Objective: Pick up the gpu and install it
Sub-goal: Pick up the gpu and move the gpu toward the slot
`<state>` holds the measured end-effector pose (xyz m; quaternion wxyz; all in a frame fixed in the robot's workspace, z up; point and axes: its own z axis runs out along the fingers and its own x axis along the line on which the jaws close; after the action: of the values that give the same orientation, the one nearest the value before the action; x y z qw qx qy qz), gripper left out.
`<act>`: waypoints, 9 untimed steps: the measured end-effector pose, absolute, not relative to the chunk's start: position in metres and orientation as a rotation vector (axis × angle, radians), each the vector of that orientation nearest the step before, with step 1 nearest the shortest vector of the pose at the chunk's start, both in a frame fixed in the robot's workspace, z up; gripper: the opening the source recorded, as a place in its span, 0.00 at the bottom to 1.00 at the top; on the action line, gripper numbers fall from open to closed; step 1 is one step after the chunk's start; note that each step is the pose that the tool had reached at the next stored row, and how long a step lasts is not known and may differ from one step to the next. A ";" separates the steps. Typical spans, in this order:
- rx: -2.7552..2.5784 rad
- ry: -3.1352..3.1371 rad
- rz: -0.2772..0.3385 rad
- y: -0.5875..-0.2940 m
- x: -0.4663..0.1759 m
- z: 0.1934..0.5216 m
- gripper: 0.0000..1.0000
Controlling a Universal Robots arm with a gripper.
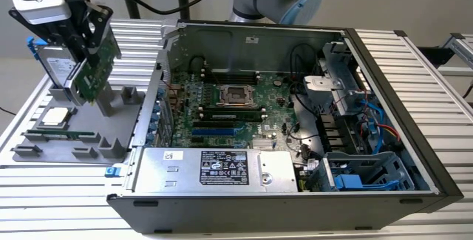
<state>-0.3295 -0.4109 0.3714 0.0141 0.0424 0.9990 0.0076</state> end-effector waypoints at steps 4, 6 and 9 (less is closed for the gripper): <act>0.132 3.111 0.024 -0.411 -0.330 0.373 0.00; 0.132 3.111 0.024 -0.411 -0.330 0.375 0.00; 0.132 3.110 0.024 -0.411 -0.330 0.377 0.00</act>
<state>-0.3296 -0.4109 0.3769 0.0141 0.0425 0.9990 0.0077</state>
